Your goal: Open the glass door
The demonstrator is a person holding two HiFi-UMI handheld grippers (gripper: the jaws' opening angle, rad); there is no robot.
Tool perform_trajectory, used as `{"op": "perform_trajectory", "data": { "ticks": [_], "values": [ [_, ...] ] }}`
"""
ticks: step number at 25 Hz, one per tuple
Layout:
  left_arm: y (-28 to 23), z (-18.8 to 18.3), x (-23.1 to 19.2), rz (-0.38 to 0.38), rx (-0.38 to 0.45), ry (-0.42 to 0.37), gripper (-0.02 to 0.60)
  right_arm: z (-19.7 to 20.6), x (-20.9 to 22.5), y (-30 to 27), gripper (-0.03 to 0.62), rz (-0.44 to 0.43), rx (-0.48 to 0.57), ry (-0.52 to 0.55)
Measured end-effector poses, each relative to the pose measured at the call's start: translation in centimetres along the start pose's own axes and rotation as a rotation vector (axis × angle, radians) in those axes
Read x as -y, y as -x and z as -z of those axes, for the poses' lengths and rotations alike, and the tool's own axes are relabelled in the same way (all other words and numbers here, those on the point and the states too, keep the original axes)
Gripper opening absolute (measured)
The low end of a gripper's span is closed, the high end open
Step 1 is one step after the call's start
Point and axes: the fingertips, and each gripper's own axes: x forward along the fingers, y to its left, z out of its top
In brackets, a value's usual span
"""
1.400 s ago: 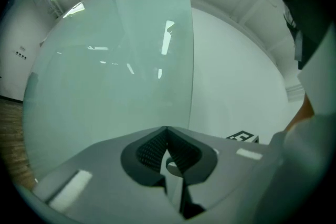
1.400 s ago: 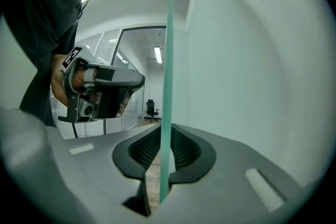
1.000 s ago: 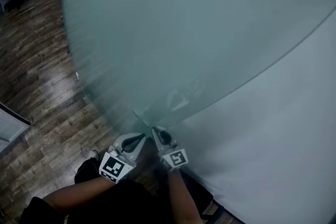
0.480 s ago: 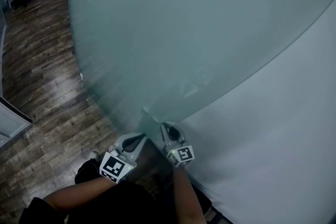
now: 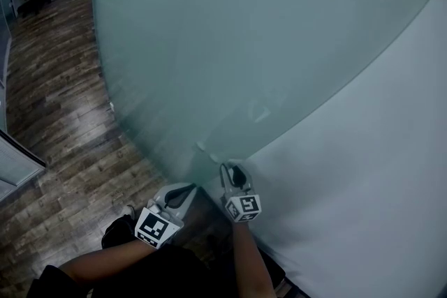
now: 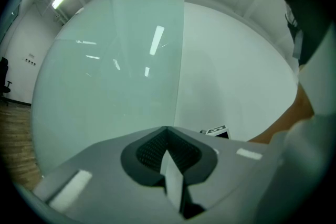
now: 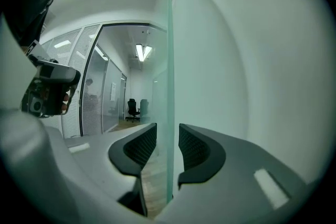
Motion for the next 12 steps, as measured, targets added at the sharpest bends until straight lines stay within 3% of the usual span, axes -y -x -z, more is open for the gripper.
{"op": "perform_trajectory", "data": {
  "ticks": [12],
  "values": [
    [0.1, 0.5, 0.5, -0.002, -0.003, 0.019, 0.000, -0.8, 0.5, 1.6, 0.114, 0.117, 0.022, -0.013]
  ]
}}
